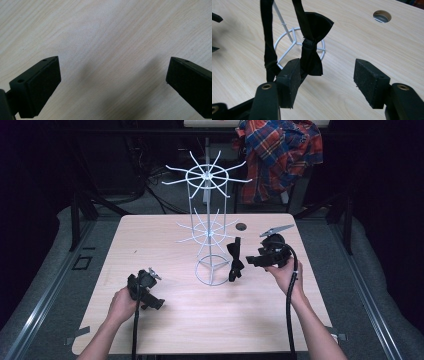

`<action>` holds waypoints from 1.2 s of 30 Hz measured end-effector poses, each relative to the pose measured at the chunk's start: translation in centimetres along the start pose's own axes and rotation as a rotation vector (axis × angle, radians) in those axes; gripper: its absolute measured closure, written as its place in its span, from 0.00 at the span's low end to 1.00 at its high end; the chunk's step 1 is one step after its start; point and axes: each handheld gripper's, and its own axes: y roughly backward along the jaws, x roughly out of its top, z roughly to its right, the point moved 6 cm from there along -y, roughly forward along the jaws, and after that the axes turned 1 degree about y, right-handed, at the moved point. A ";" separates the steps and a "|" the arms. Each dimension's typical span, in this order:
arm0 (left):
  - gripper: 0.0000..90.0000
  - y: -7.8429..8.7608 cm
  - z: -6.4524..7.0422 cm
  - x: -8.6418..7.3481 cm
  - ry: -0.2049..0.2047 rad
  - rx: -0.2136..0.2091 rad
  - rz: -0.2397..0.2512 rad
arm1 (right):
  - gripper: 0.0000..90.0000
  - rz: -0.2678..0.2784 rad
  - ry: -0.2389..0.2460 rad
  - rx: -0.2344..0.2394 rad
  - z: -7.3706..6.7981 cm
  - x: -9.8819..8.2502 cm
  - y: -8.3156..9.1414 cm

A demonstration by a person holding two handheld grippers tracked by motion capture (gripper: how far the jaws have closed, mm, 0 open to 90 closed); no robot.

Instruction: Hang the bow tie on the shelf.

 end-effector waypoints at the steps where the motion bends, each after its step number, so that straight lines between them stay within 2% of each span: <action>1: 0.00 0.0 0.0 0.0 0.000 0.000 -0.001 | 0.40 0.000 0.007 0.002 0.0 0.0 0.2; 16: 0.00 0.1 0.0 -0.2 -0.001 -0.003 -0.003 | 0.26 -0.049 0.062 0.010 -0.9 -1.3 3.0; 23: 0.00 0.1 0.1 -0.1 -0.002 -0.001 -0.003 | 0.22 -0.053 0.084 0.013 -1.3 -2.4 4.6; 33: 0.00 0.1 0.1 -0.1 -0.003 -0.001 -0.007 | 0.19 -0.074 0.107 0.010 -1.7 -4.8 6.2; 36: 0.00 0.1 0.1 -0.1 -0.004 -0.002 -0.006 | 0.18 -0.099 0.116 0.007 -1.9 -6.5 6.3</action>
